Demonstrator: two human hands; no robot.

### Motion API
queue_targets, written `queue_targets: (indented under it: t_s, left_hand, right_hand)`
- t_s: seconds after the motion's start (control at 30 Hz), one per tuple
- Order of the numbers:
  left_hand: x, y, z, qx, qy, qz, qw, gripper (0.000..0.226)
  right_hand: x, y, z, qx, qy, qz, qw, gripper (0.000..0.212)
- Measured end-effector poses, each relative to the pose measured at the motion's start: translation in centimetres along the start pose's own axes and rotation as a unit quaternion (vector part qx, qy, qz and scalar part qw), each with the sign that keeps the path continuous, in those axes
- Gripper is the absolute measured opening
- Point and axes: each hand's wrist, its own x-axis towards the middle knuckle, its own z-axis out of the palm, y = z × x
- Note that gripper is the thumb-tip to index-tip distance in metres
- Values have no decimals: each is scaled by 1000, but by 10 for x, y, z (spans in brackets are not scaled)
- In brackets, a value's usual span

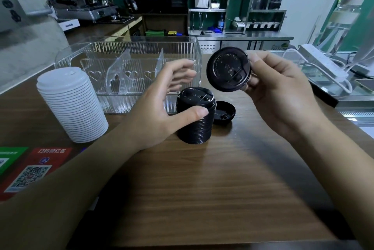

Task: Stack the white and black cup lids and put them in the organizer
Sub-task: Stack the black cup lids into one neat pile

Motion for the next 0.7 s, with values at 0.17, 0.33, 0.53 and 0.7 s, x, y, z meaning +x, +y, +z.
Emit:
queue_targets:
  t_s: [0.17, 0.33, 0.53, 0.7]
  left_hand:
    - [-5, 13, 6, 21, 21, 33, 999, 109]
    - [-6, 17, 10, 39, 28, 58, 997, 99]
    - [-4, 11, 7, 42, 54, 57, 996, 87]
    - [-2, 10, 7, 63, 78, 77, 992, 78]
  right_hand:
    - [-4, 5, 8, 46, -34, 40, 998, 20]
    - [-10, 7, 15, 56, -71, 54, 994, 21]
    - [-15, 3, 19, -35, -88, -6, 995, 29]
    - [-24, -4, 17, -320, -134, -153, 925, 66]
